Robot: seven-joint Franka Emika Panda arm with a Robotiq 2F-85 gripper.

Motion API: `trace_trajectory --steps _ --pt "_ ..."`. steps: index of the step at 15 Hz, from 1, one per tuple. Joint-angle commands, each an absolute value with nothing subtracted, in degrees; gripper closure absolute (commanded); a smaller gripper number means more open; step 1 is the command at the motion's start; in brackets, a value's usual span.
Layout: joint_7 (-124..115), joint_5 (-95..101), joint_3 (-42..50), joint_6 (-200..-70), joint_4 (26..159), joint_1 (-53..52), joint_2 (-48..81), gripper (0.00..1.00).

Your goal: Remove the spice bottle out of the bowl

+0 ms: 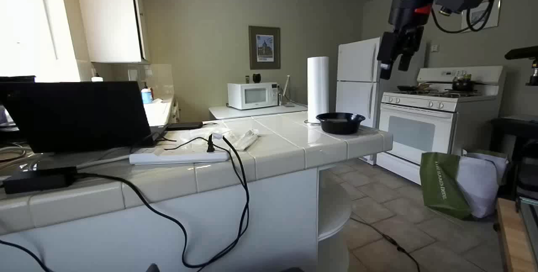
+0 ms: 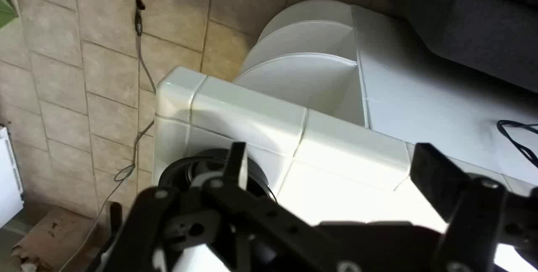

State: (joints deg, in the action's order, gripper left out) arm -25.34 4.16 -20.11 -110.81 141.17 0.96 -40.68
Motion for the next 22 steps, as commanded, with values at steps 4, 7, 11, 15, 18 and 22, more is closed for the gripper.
trace_trajectory --steps 4,7,11,15,18,22 --pt "-26.1 5.0 -19.1 -110.6 141.0 -0.3 -40.3 0.00" --pt "-24.7 5.5 -18.5 -110.9 140.7 -0.3 -40.0 0.00" --pt "-8.8 3.4 -10.5 -110.0 137.2 -3.4 -35.7 0.00" --pt "7.7 3.0 -1.9 -109.9 132.9 -4.5 -30.2 0.00" --pt "19.5 2.3 3.5 -108.9 128.1 -4.8 -23.3 0.00" --pt "30.5 4.5 5.8 -104.1 120.6 -4.0 -13.7 0.00"
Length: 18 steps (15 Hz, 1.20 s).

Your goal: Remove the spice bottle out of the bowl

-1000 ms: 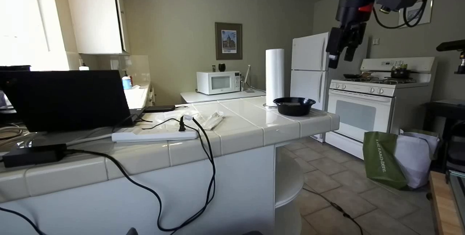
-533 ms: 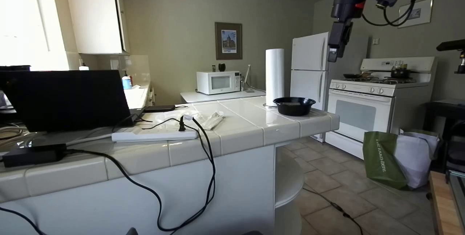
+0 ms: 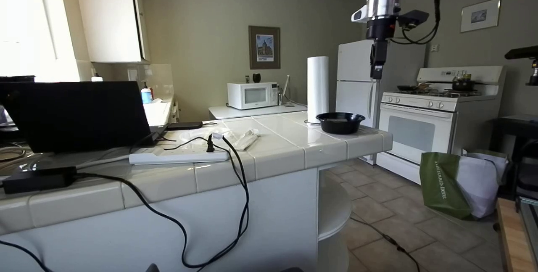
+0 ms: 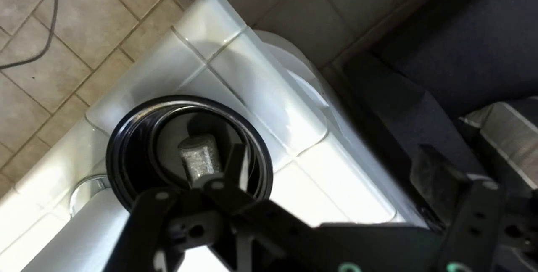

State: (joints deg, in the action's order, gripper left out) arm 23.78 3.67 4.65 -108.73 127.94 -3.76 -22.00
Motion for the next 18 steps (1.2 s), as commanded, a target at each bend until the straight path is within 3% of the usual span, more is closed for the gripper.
trace_trajectory --steps 1,5,9,18 --pt "33.3 4.3 6.0 -103.0 119.2 -4.0 -11.9 0.00" --pt "38.0 10.7 4.5 -97.3 111.5 -2.3 -3.2 0.00" --pt "42.3 12.1 4.4 -99.8 107.0 -0.9 1.6 0.00" --pt "39.7 12.5 3.3 -99.7 109.4 -0.5 -0.4 0.00"
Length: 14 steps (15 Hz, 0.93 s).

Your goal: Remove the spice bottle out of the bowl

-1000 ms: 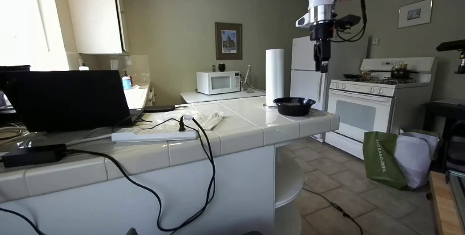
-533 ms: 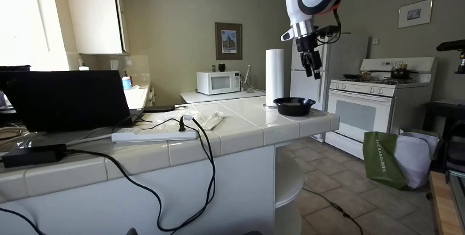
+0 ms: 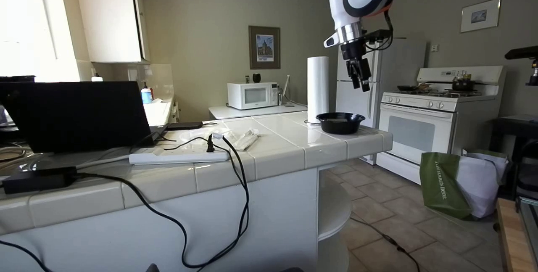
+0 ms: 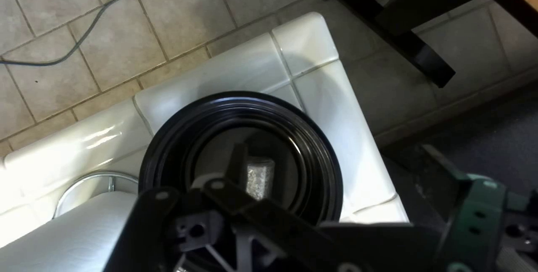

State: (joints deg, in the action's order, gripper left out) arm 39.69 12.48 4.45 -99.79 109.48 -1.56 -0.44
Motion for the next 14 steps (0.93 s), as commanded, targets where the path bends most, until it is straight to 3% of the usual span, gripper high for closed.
trace_trajectory --steps 1,14 --pt "39.7 12.5 3.3 -99.7 109.4 -0.5 -0.4 0.00" --pt "28.5 15.5 0.9 -88.3 87.6 -0.9 20.7 0.00"
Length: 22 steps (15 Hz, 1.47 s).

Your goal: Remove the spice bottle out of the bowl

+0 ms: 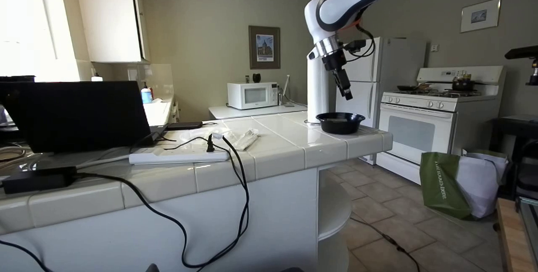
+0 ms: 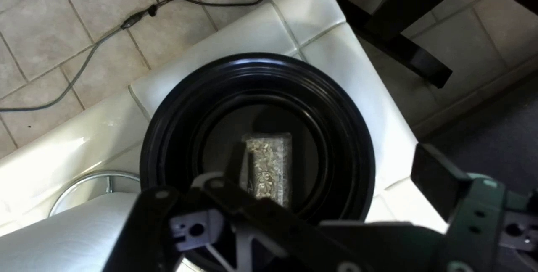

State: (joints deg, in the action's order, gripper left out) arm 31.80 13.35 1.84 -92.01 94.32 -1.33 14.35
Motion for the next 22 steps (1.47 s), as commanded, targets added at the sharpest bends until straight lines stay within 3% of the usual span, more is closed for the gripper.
trace_trajectory --steps 1,14,19,22 --pt "27.8 15.7 0.8 -88.2 86.2 -0.8 22.3 0.00" --pt "29.2 17.2 -0.6 -97.5 85.2 -0.2 28.4 0.01" --pt "29.5 16.5 -0.7 -100.3 86.9 0.8 28.0 0.46" --pt "29.6 16.4 -0.8 -101.4 87.5 1.1 27.9 0.51"
